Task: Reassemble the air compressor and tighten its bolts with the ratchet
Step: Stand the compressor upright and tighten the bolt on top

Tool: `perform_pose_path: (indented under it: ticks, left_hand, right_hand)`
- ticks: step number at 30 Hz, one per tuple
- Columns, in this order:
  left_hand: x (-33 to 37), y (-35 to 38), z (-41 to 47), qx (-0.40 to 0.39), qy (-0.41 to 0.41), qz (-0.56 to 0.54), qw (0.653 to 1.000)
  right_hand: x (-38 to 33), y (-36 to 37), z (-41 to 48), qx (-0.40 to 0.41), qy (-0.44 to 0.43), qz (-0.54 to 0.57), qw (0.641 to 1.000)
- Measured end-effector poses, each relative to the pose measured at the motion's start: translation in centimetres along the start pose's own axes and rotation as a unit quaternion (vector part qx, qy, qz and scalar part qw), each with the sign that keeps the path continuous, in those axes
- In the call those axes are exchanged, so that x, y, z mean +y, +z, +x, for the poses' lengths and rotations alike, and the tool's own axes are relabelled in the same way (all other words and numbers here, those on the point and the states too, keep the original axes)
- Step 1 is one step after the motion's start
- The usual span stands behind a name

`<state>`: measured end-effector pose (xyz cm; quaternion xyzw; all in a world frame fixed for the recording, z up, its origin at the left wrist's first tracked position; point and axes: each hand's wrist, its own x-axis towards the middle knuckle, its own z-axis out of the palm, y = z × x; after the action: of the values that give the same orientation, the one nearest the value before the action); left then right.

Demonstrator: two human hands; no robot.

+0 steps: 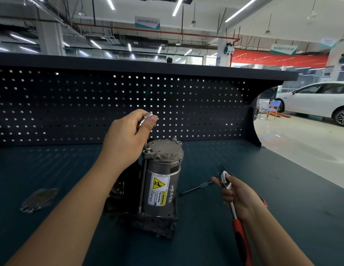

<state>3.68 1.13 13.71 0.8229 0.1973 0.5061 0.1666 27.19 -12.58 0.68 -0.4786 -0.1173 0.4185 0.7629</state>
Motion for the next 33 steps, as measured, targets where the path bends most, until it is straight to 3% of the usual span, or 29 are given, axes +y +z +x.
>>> perform_pose_path:
  ticks: [3,6,8,11,14,20,25,33]
  left_hand:
    - [0.0,-0.1,-0.1,0.000,-0.005,-0.001,1.000]
    - [0.0,-0.3,-0.3,0.003,-0.008,-0.001,1.000]
    - [-0.1,-0.6,-0.4,0.005,-0.010,-0.002,1.000]
    - [-0.3,-0.9,-0.7,0.006,-0.007,-0.006,1.000]
    - [-0.5,-1.2,-0.9,0.016,-0.013,-0.020,1.000]
    - [-0.2,-1.1,-1.0,0.015,-0.020,-0.028,0.999]
    - [0.2,-0.8,-0.7,0.015,-0.015,-0.030,0.999]
    - [0.3,-0.7,-0.5,0.020,-0.013,-0.020,1.000]
  right_hand:
    - [0.0,-0.2,-0.3,-0.009,-0.025,-0.020,0.999]
    - [-0.4,0.1,-0.6,-0.012,-0.093,-0.111,0.989]
    - [-1.0,0.4,-1.1,-0.029,-0.088,-0.190,0.977]
    - [-1.5,0.9,-2.2,-0.069,-0.068,-0.330,0.939]
    - [-1.5,1.7,-2.8,-0.044,-0.098,-0.430,0.896]
    - [-1.3,1.6,-2.0,-0.023,-0.099,-0.362,0.927]
    - [-2.2,1.2,-0.4,0.005,-0.149,-0.209,0.966]
    - [-4.0,1.0,2.2,0.001,-0.120,-0.265,0.957]
